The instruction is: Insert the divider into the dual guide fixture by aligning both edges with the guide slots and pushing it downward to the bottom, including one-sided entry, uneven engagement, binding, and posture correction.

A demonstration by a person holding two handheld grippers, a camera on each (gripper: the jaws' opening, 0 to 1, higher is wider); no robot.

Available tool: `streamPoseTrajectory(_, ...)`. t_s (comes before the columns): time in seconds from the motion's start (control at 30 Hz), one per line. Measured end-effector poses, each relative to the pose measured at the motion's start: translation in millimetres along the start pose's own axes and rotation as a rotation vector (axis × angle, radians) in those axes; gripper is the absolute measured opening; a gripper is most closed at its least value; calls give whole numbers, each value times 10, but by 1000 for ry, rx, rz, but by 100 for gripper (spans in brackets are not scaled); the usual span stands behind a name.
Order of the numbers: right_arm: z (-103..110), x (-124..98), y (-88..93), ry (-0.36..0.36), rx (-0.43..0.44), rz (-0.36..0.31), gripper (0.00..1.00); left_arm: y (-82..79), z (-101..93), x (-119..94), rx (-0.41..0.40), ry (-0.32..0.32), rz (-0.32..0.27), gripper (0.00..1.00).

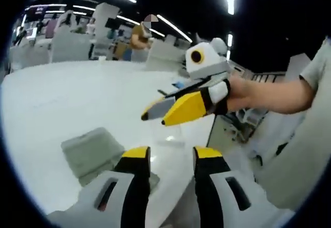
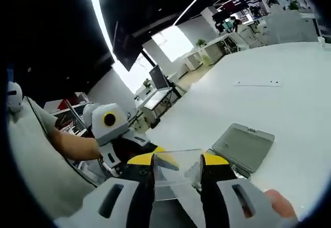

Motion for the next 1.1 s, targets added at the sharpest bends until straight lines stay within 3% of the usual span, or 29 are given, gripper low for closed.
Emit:
streamPoseTrajectory(0.27, -61, 86, 41, 65, 28, 3, 30, 63, -5, 82, -9, -103, 65, 21)
streamPoseTrajectory(0.5, -134, 155, 94, 127, 74, 14, 30, 131, 50, 109, 41, -194, 146, 17)
streamPoseTrajectory(1.1, -281, 230, 154, 278, 176, 6, 30, 246, 133, 232, 3, -286, 244, 11)
Point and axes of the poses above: the point that each gripper's makers call its tool centre point, and the gripper's own axes: x roughly forward along the fingers, z roughly to its left, y roughly out of its underside, the point moved 4 cm from there along -x, roughly backward along the fingers, and after that the axes turned 13 degrees about x, right-handed, at the moved point
